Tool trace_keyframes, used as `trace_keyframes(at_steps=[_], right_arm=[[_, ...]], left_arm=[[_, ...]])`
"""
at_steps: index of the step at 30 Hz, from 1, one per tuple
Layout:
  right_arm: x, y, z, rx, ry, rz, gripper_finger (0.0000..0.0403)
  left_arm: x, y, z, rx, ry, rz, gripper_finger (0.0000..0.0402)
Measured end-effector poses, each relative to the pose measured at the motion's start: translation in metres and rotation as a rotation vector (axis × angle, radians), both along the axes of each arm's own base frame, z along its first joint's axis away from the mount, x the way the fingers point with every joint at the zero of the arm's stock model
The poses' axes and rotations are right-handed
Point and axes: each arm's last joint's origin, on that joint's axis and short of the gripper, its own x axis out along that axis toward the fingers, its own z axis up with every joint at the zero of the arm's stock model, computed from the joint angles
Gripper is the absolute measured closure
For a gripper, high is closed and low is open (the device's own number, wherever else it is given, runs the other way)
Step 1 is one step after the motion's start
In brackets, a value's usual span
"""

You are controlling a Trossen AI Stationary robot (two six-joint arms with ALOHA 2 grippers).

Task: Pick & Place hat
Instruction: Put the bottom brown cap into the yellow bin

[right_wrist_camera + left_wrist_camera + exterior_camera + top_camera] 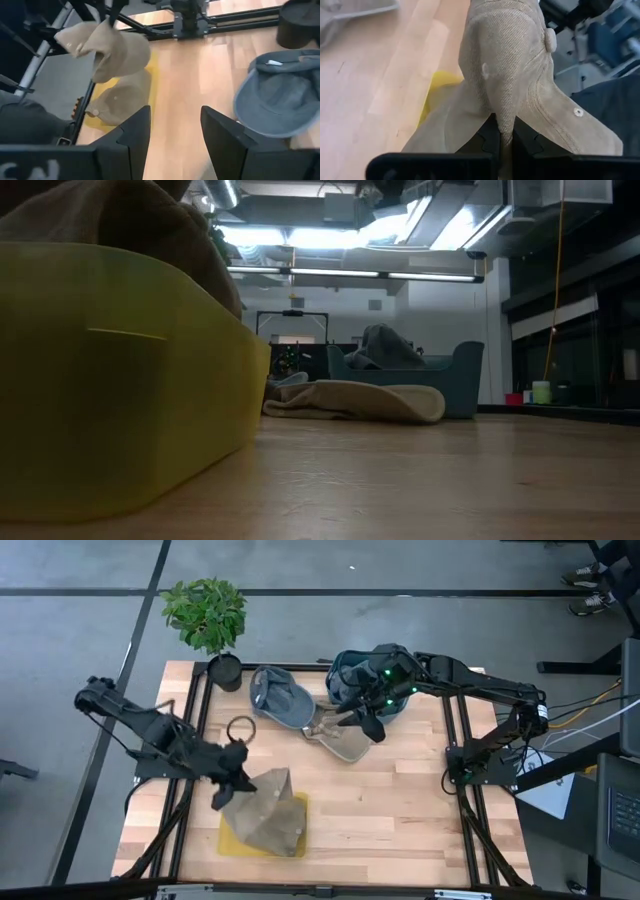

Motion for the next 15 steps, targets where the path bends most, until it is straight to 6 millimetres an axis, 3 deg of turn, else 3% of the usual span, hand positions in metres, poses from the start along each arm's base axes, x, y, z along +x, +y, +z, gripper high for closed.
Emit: trace_keyframes(at_steps=[15], right_arm=[[0.0,-0.001,-0.001,-0.013,0.01,-0.021,0.023]], left_arm=[[0.034,-0.057,-0.056,0.238,0.163,-0.009,0.0389]])
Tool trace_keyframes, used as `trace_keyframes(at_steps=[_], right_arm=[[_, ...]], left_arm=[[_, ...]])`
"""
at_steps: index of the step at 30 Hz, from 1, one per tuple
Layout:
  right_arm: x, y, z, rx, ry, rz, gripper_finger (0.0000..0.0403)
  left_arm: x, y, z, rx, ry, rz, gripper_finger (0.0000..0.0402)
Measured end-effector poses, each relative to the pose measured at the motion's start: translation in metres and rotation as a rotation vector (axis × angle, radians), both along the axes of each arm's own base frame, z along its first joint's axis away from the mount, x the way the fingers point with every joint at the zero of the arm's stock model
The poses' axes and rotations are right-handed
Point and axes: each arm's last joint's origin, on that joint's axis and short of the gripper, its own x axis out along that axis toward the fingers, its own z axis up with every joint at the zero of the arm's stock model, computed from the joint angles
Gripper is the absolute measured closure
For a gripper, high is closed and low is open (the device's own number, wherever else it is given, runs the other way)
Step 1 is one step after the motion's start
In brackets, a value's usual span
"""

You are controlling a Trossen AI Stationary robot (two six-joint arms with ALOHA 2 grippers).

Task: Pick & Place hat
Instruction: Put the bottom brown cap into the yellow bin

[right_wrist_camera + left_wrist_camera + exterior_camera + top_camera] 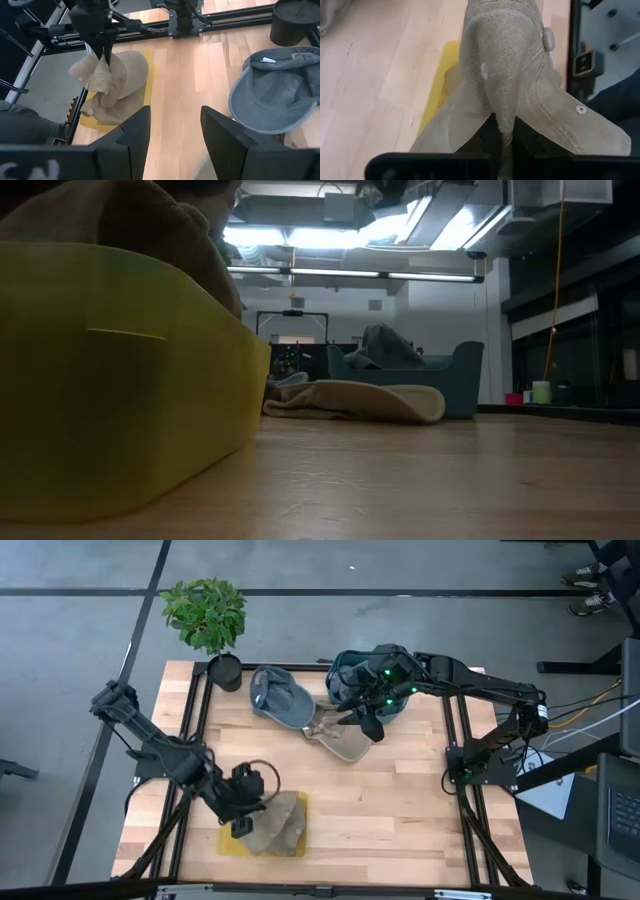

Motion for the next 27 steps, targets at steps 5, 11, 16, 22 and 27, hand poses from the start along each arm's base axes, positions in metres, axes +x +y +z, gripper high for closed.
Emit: trace_keyframes(at_steps=[5,11,16,22,27], right_arm=[[0.0,0.0,-0.001,0.002,0.008,-0.001,0.023],[-0.001,0.0,-0.002,0.005,0.019,-0.002,0.023],[-0.002,0.0,-0.003,0.009,0.038,-0.002,0.023],[-0.002,0.0,-0.003,0.01,0.042,-0.002,0.023],[-0.003,0.0,-0.004,0.011,0.053,-0.002,0.023]], left_arm=[[0.006,-0.013,-0.015,0.088,0.005,-0.007,0.0389],[0.014,-0.021,-0.031,0.157,0.019,0.011,0.0389],[0.022,-0.027,-0.039,0.15,0.006,0.015,0.0388],[0.027,-0.03,-0.049,0.166,0.04,0.017,0.0365],[0.026,-0.029,-0.052,0.135,0.066,0.081,0.0323]])
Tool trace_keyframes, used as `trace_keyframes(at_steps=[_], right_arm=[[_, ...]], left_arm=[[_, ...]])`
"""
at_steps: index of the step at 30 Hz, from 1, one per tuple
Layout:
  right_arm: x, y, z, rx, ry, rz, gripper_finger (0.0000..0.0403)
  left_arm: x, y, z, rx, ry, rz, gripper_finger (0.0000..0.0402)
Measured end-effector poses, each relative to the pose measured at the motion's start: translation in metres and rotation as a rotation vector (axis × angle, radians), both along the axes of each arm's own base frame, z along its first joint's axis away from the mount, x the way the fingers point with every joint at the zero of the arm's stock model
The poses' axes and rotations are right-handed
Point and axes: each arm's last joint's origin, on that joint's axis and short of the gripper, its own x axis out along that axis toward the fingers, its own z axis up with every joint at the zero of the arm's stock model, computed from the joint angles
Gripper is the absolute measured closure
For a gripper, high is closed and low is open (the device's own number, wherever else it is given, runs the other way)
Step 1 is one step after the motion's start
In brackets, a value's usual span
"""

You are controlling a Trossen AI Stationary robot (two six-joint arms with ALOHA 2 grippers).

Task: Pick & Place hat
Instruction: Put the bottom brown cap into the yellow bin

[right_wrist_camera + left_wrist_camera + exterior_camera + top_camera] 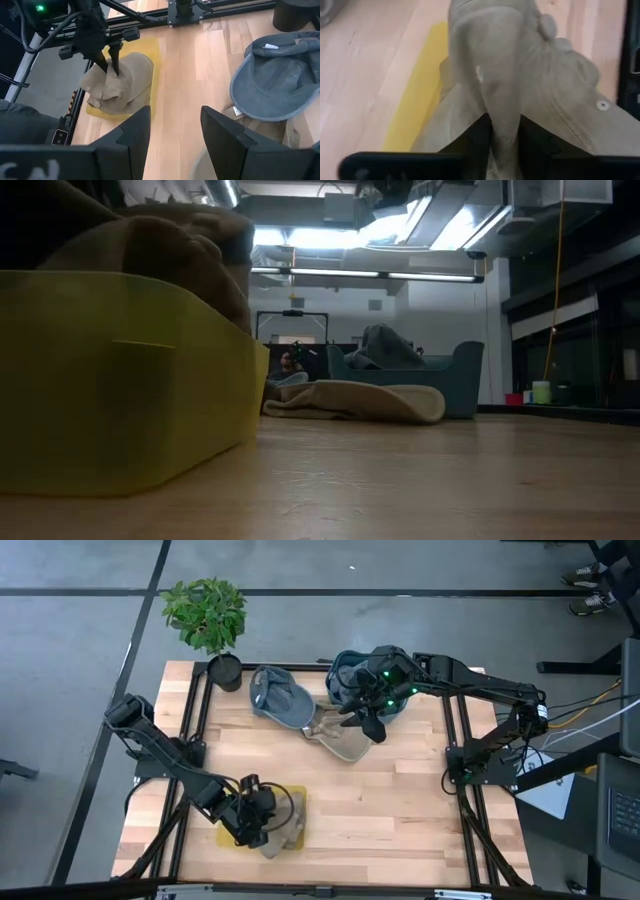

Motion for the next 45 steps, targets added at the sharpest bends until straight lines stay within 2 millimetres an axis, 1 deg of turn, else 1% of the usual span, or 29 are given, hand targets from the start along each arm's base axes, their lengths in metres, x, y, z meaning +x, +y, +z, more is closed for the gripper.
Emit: trace_keyframes(at_steps=[6,9,12,16,20,23,25,27,29,34,35,41,45], right_arm=[[0.0,0.0,0.0,-0.004,0.004,0.003,0.0231],[0.0,0.0,0.0,-0.014,0.002,0.011,0.0231],[0.0,0.0,0.0,-0.017,0.001,0.012,0.0231],[0.0,-0.001,-0.001,-0.03,0.003,0.001,0.0231],[0.0,-0.001,0.0,-0.03,0.003,0.001,0.0231],[0.0,-0.001,0.0,-0.03,0.003,0.0,0.0231],[0.0,-0.001,0.0,-0.03,0.003,0.001,0.0231],[0.0,-0.001,0.0,-0.03,0.003,0.0,0.0231],[0.0,-0.001,0.0,-0.03,0.003,0.0,0.0231],[0.0,-0.001,0.0,-0.03,0.003,0.001,0.0231],[0.0,-0.001,0.0,-0.03,0.003,0.001,0.0231],[0.0,-0.001,0.0,-0.03,0.002,0.0,0.0231],[0.0,-0.001,0.0,-0.028,0.002,-0.001,0.0231]], left_arm=[[-0.002,0.007,0.001,-0.018,0.004,0.125,0.0256],[-0.001,0.013,0.006,-0.05,-0.012,0.162,0.0225],[-0.003,0.02,0.017,-0.102,-0.024,0.166,0.0207],[-0.013,0.03,0.041,-0.159,-0.11,0.178,0.0203],[-0.026,0.036,0.067,-0.254,-0.218,0.165,0.0212],[-0.03,0.032,0.083,-0.346,-0.323,0.113,0.0225],[-0.029,0.025,0.089,-0.394,-0.354,0.037,0.0237],[-0.027,0.018,0.088,-0.432,-0.336,-0.04,0.0257],[-0.025,0.01,0.081,-0.461,-0.281,-0.096,0.0284],[-0.015,-0.005,0.061,-0.457,-0.172,-0.204,0.0378],[-0.012,-0.007,0.057,-0.457,-0.159,-0.217,0.0389],[0.002,-0.024,0.03,-0.434,-0.064,-0.349,0.04],[0.009,-0.031,0.01,-0.375,-0.008,-0.433,0.0399]])
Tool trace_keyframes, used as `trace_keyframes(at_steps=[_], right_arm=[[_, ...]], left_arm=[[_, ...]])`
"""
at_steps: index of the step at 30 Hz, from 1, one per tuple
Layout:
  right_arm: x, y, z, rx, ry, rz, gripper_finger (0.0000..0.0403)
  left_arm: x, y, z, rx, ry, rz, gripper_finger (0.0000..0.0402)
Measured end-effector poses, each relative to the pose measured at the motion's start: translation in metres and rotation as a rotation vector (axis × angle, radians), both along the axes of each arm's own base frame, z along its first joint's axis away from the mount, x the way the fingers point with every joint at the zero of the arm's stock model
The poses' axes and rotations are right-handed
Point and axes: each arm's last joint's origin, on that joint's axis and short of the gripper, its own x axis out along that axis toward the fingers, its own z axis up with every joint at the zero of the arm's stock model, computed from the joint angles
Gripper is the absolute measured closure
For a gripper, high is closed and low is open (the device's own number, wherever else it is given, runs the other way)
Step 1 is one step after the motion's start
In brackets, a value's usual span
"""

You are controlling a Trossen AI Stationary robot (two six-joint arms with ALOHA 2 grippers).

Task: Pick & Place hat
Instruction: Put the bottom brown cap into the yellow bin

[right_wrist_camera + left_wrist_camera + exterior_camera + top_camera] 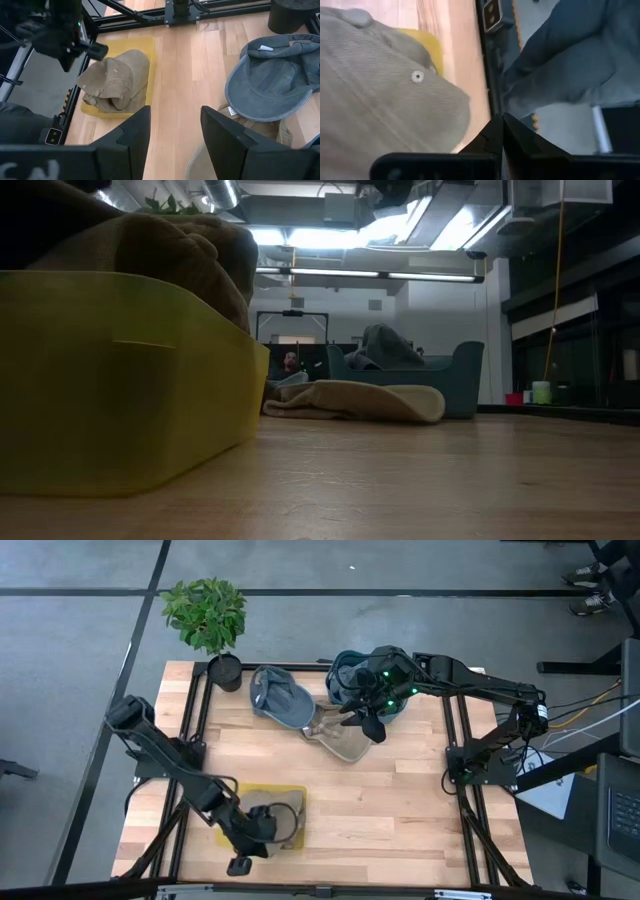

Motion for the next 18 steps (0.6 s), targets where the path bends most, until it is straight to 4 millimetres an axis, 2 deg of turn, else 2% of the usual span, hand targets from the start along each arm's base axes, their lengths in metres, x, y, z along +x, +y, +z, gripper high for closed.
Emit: trace_keyframes(at_steps=[8,14,18], right_arm=[[0.0,0.0,0.0,0.036,0.007,-0.028,0.0231],[0.0,0.0,0.0,0.046,0.009,-0.035,0.0231],[0.0,0.0,0.0,0.046,0.009,-0.035,0.0231]], left_arm=[[0.005,0.002,-0.03,0.249,0.022,-0.011,0.0399],[0.006,0.015,-0.033,0.454,-0.019,0.116,0.0398],[0.011,0.021,-0.034,0.456,-0.017,0.142,0.0399]])
